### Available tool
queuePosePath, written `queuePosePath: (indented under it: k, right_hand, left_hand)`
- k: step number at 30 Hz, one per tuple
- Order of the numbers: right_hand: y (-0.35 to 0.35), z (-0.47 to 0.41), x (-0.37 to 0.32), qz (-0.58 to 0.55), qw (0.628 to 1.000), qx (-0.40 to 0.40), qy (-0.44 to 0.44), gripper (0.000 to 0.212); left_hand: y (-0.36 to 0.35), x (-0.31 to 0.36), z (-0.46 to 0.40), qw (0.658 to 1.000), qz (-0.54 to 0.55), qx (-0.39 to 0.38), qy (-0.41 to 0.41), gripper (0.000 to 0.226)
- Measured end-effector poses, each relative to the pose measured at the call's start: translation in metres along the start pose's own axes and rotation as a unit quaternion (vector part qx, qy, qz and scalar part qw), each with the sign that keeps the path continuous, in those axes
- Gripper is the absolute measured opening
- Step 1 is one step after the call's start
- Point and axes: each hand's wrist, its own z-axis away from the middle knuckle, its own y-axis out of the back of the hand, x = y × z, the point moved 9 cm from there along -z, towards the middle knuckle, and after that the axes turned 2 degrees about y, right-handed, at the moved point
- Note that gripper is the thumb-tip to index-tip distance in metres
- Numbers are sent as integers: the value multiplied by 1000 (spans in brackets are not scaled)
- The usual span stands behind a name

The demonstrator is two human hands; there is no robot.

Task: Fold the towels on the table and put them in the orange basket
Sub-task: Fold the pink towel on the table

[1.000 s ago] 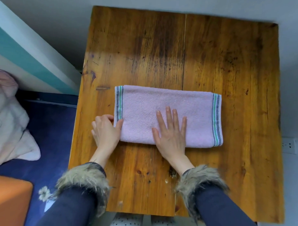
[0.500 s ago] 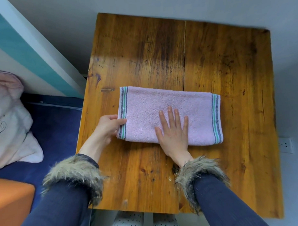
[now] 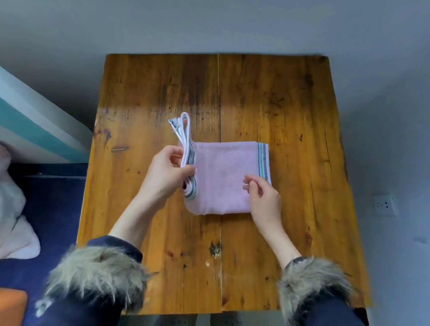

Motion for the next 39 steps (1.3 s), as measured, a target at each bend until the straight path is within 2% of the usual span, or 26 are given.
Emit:
queuePosePath:
  k: [4,10,18,24,27,29,31,33,34,36,39]
  right_hand:
    - [41,-1,31,-81,994,9,-67,21]
    - [53,-8,63,-102,989,-20,-103,20]
    - [36,-5,87,-83,982,-91,-143,28]
    - [39,-11,92,-102,976,-89,-170,33]
    - [37,-15,90,-94,976,-99,-172,31]
    - [36,-18,86,-88,977,-96,-169,30]
    - [37,-22,80,-76,980,-87,-160,28]
    - [34,-24,74,-46,984,-87,-149,22]
    - [31,-24,73,-31,984,-96,-144,20]
    - [25,-24,74,-2,982,-122,-144,25]
    - [25,-21,78,12,976,-139,-168,28]
  left_hand:
    - [-74,28,2,991,-125,11,-49,22]
    - [-162,15,-8,976,-210,-4,-58,18]
    - [-179,16,-4,968,-218,48,-110,24]
    - [-204,-10,-13,965,-251,-11,-73,26]
    - [-201,-11,-10,963,-253,-30,-90,27]
    - [-191,-6,0,964,-230,-30,-131,25]
    - [-170,3,15,942,-244,27,-227,24]
    - [-152,3,24,884,-336,99,-310,28]
    - [-146,-4,22,859,-385,109,-318,33]
    - [-142,-25,11,834,-462,66,-294,47]
    - [-144,-50,0,813,-511,2,-277,59]
